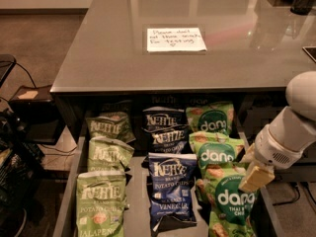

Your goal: Pick green rice chip bag from top drawer and place on counter

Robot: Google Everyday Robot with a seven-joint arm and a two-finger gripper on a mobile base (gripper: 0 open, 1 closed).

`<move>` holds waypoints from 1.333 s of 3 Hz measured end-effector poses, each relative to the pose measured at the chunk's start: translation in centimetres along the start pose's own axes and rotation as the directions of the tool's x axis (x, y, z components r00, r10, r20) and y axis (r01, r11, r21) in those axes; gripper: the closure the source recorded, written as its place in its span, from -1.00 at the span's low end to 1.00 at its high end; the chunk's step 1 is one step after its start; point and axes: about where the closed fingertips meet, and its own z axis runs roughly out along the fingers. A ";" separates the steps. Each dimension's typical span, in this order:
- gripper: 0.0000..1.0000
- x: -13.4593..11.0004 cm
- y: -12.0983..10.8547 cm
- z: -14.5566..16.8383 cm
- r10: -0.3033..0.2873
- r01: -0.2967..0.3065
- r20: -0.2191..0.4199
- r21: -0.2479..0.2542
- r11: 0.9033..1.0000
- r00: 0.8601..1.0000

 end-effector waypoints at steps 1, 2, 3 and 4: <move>0.44 -1.1 0.9 -2.4 -0.019 0.019 0.019 0.010 1.000 1.000; 0.91 -1.9 2.0 -4.3 -0.031 0.030 0.043 0.022 0.999 0.999; 1.00 -2.2 2.8 -5.7 -0.032 0.030 0.061 0.038 0.999 0.998; 1.00 -3.4 3.3 -8.7 -0.041 0.033 0.096 0.087 0.996 0.995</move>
Offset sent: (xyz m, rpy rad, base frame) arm -0.0121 0.0146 0.0754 0.0615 -0.0654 0.0159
